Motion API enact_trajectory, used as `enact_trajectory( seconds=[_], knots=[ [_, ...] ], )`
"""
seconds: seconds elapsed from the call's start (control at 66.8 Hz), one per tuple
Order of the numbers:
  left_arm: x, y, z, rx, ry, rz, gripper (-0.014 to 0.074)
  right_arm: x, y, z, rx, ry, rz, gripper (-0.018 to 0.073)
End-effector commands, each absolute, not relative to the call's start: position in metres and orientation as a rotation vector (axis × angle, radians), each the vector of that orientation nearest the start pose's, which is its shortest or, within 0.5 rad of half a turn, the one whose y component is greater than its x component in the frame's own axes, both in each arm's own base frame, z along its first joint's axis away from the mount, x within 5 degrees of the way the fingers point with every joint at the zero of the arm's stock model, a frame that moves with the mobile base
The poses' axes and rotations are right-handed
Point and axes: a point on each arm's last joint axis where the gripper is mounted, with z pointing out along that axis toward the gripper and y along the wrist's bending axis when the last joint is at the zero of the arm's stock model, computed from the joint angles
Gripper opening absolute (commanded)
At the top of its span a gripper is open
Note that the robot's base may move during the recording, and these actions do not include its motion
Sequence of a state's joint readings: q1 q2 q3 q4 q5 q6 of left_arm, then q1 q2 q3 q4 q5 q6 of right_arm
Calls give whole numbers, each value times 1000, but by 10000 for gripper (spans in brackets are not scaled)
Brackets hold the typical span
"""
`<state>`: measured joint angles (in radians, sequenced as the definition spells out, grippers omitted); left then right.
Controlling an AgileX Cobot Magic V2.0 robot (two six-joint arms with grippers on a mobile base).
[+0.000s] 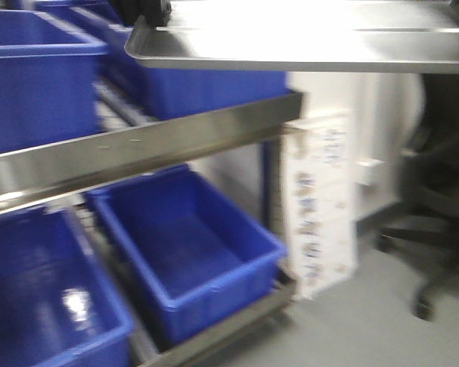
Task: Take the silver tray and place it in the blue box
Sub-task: 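Carry the tray with both grippers while driving toward the blue bins, then position the held tray above the large blue bin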
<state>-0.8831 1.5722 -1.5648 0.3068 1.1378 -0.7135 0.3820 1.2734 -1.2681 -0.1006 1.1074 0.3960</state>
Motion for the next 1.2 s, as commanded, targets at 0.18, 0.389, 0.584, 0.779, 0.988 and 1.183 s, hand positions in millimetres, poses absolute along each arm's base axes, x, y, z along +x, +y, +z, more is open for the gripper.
enact_trajectory(
  seconds=[0.18, 0.389, 0.584, 0.779, 0.988, 1.183],
  knots=[
    [227, -228, 393, 299, 2463, -160, -105, 233, 76, 389, -32, 2492, 85, 58],
    [227, -228, 393, 299, 2463, -160, -105, 233, 76, 389, -32, 2492, 85, 58],
    [227, -228, 393, 299, 2463, -160, -105, 233, 76, 389, -32, 2492, 85, 58],
    [227, -228, 393, 299, 2463, -160, -105, 233, 76, 389, -32, 2492, 85, 58],
    [227, -228, 393, 299, 2463, -160, -105, 233, 76, 389, -32, 2492, 85, 58],
    [227, -228, 393, 299, 2463, -160, -105, 233, 76, 389, -32, 2492, 85, 58]
  ],
)
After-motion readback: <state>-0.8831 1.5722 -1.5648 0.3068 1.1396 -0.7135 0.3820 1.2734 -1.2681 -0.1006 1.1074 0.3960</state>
